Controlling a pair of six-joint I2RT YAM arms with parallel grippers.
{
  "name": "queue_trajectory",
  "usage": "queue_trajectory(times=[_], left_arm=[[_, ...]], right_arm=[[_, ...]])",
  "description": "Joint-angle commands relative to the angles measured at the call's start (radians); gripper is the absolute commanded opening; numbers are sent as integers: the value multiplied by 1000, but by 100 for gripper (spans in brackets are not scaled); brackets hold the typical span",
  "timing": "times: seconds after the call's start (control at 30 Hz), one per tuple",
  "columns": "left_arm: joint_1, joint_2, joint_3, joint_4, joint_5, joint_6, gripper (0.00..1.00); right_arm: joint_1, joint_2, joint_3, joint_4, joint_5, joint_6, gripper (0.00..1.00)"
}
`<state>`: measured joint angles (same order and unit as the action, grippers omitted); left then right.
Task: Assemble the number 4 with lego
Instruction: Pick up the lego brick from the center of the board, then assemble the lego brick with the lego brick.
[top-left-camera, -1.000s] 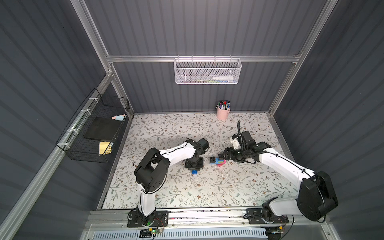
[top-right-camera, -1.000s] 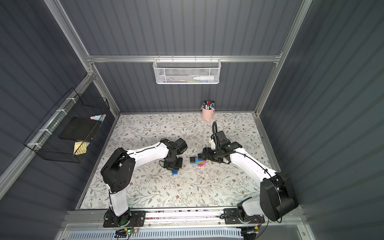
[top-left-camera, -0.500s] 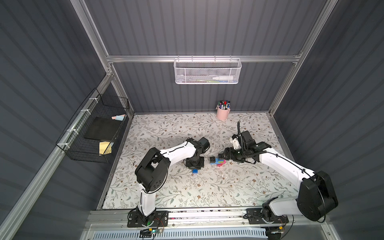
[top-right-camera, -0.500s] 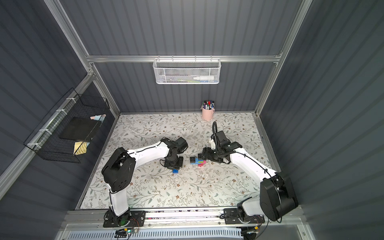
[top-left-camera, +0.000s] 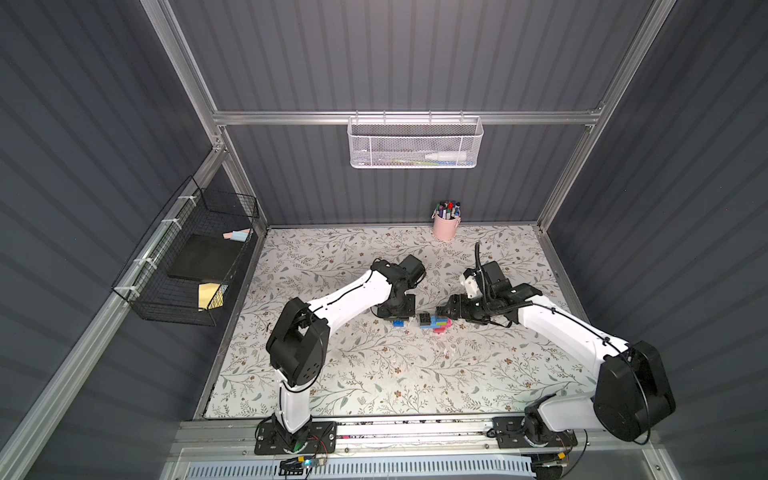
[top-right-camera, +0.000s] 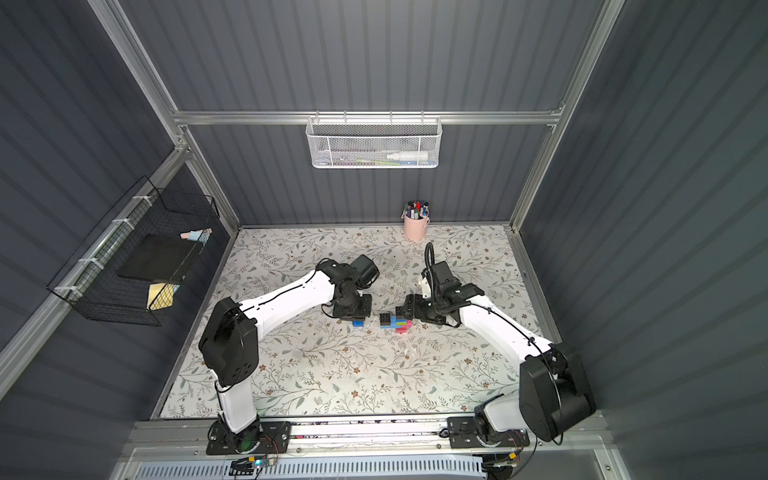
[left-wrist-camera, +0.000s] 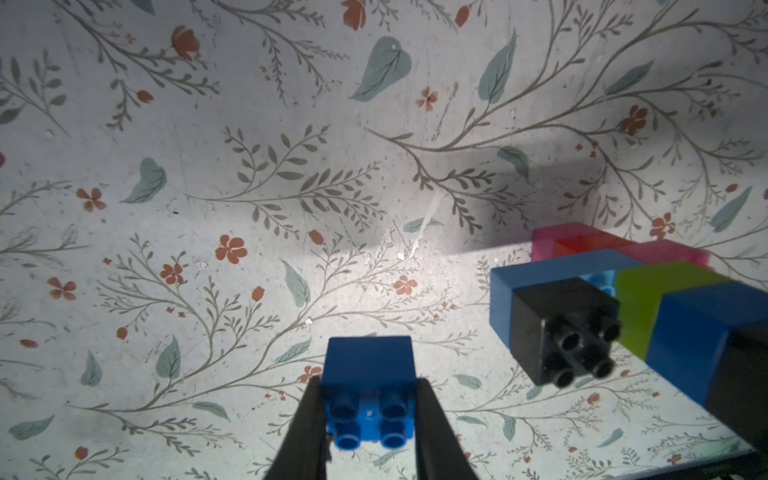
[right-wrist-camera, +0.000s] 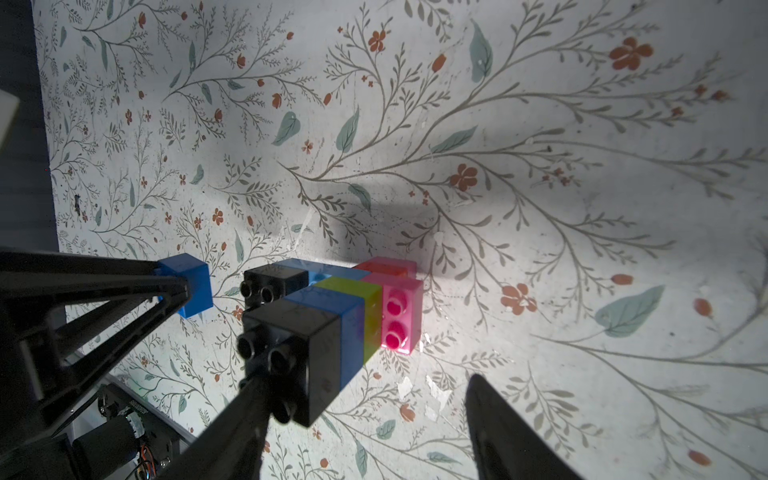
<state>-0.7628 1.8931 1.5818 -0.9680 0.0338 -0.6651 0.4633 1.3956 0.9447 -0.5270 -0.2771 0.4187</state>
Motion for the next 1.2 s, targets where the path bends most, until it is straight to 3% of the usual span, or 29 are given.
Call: queue_trajectory(times=[0.0,0.53,1.17], left_arm=[[5,-44,59,-49,-21,19,12],[-41,9,176,-20,80,-78,10],[-86,50,190,-4,77,-107,10]], right_arm=[[0,52,-32,-127,64,-22,73],[0,61,-29,-123,67,-11,73],[0,39,-86,-90,70,46,73]])
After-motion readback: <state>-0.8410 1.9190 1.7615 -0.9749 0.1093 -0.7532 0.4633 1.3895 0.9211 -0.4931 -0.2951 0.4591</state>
